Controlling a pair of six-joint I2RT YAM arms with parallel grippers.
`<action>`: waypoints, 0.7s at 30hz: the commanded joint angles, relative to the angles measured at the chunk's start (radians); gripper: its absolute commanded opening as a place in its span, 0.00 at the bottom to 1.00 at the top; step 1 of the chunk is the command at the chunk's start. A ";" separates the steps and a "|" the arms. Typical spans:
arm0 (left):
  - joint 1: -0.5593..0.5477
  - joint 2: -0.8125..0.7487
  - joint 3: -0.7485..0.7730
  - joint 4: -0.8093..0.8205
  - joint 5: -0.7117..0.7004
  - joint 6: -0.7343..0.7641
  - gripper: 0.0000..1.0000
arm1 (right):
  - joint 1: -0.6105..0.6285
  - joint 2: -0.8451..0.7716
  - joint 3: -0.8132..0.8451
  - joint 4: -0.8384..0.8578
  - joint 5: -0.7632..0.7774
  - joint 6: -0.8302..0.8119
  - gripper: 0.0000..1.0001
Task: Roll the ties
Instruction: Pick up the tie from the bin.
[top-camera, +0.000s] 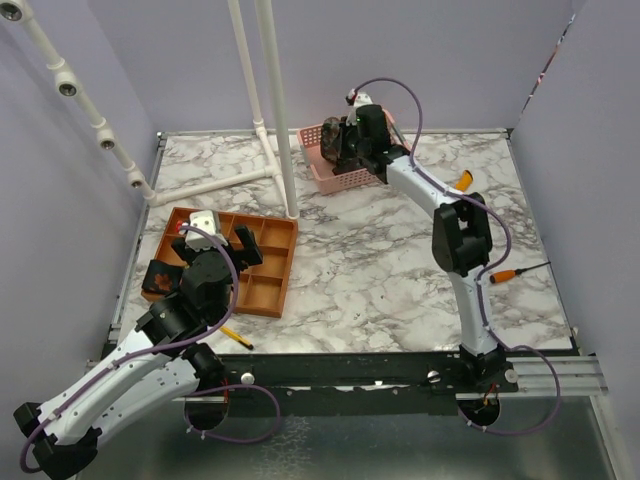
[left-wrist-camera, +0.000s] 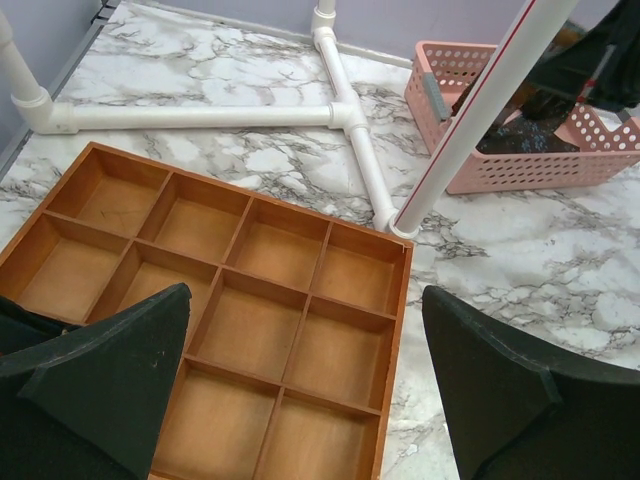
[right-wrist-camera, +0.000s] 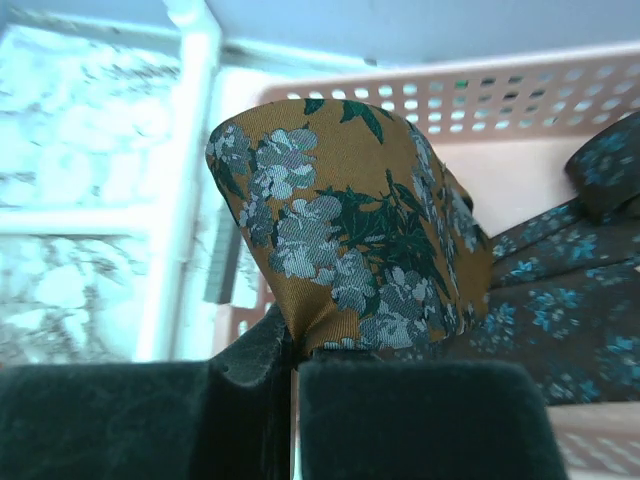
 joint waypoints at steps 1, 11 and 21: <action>-0.002 -0.017 -0.009 0.009 -0.012 0.010 0.99 | 0.006 -0.234 -0.123 0.156 0.033 0.011 0.00; -0.002 -0.049 -0.007 0.015 0.005 0.008 0.99 | 0.007 -0.846 -0.491 0.104 -0.106 0.147 0.00; -0.002 -0.092 -0.012 0.019 0.048 0.002 0.99 | 0.012 -1.244 -0.229 -0.331 -0.131 0.098 0.00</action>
